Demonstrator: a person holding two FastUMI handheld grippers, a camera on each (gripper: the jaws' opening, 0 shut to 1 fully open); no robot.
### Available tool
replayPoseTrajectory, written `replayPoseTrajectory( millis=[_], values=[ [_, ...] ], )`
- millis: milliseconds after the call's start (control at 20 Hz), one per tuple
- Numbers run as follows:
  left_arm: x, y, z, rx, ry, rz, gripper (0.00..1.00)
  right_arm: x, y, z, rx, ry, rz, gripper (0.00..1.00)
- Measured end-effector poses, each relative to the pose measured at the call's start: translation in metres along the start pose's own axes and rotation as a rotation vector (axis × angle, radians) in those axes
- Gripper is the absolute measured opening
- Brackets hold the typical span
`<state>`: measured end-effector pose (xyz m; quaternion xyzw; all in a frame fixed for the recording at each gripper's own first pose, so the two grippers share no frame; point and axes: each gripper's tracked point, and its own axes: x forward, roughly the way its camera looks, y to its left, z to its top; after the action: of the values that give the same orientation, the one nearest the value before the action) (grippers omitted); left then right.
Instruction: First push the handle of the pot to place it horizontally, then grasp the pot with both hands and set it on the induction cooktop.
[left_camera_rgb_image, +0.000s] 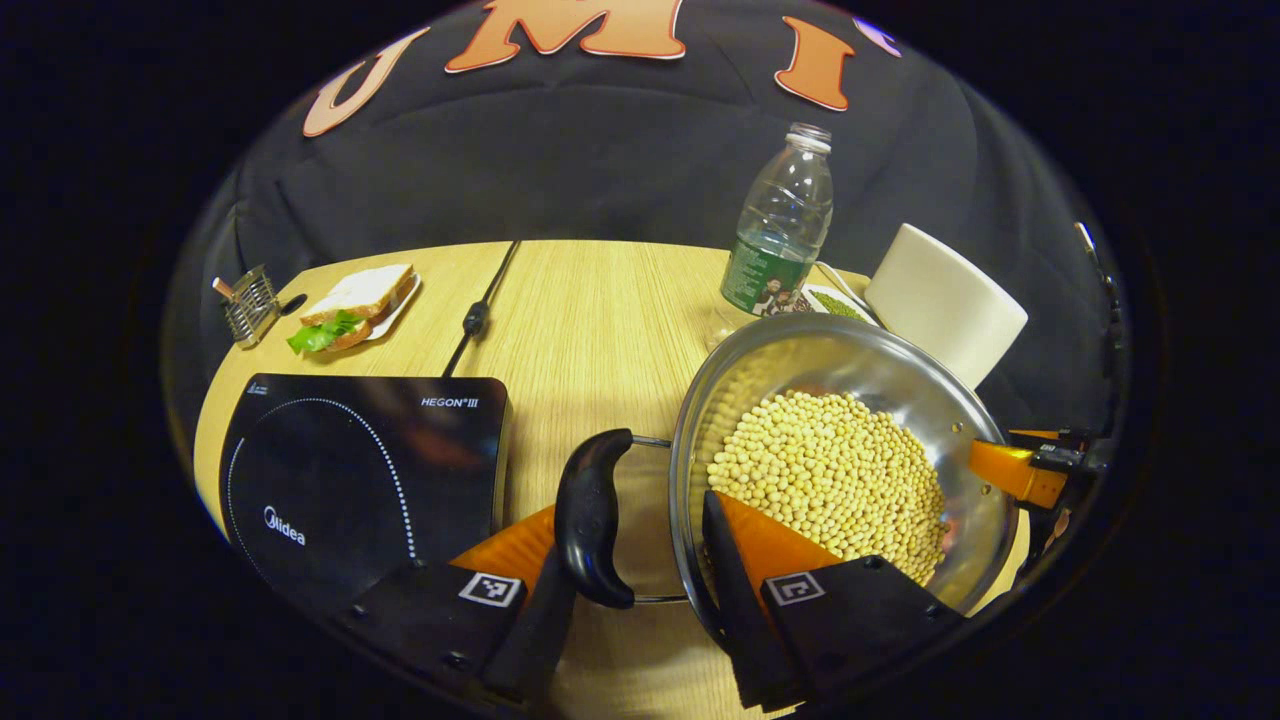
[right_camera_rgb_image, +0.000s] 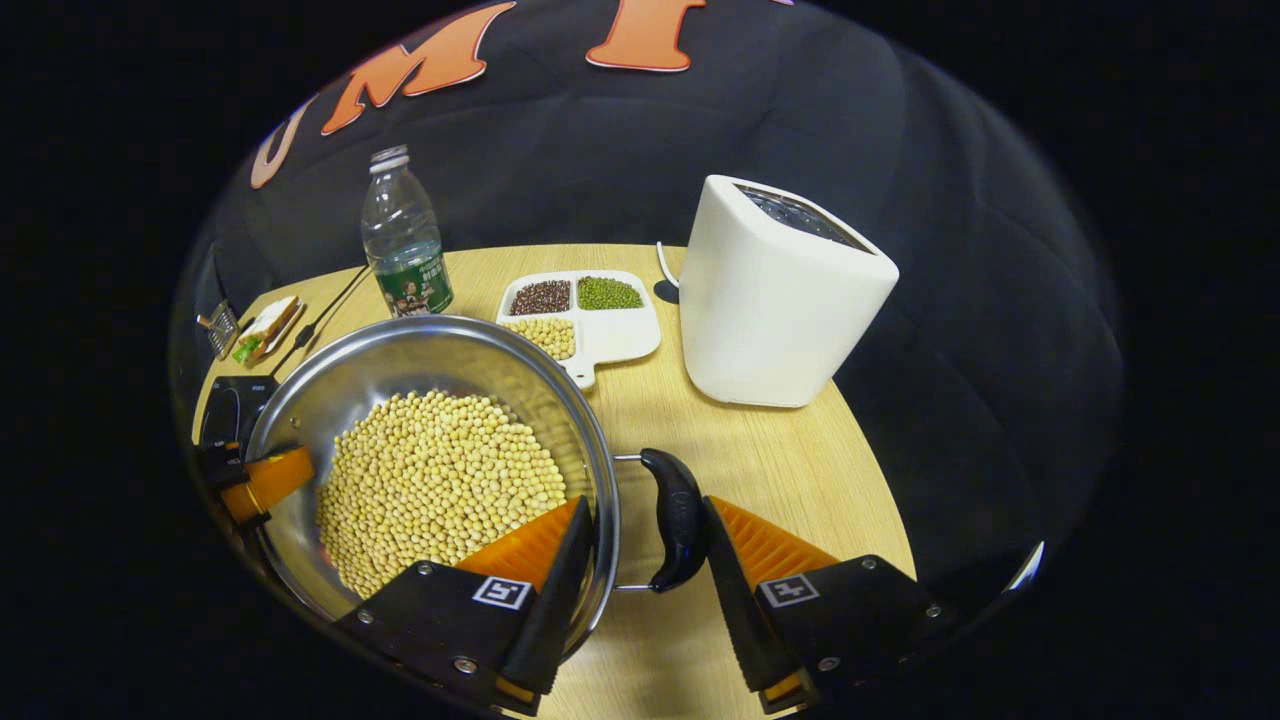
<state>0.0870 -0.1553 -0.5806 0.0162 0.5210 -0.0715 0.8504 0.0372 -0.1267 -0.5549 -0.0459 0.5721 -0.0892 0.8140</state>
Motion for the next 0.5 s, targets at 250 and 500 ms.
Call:
replayPoseTrajectory(
  millis=[250, 500],
  values=[
    [0.003, 0.001, 0.003, 0.018, -0.035, 0.026, 0.74, 0.009, 0.007, -0.015, 0.064, 0.035, 0.005, 0.75],
    [0.004, 0.003, 0.006, 0.034, -0.044, 0.047, 0.75, 0.012, 0.011, -0.014, 0.171, 0.027, 0.048, 0.65]
  ],
)
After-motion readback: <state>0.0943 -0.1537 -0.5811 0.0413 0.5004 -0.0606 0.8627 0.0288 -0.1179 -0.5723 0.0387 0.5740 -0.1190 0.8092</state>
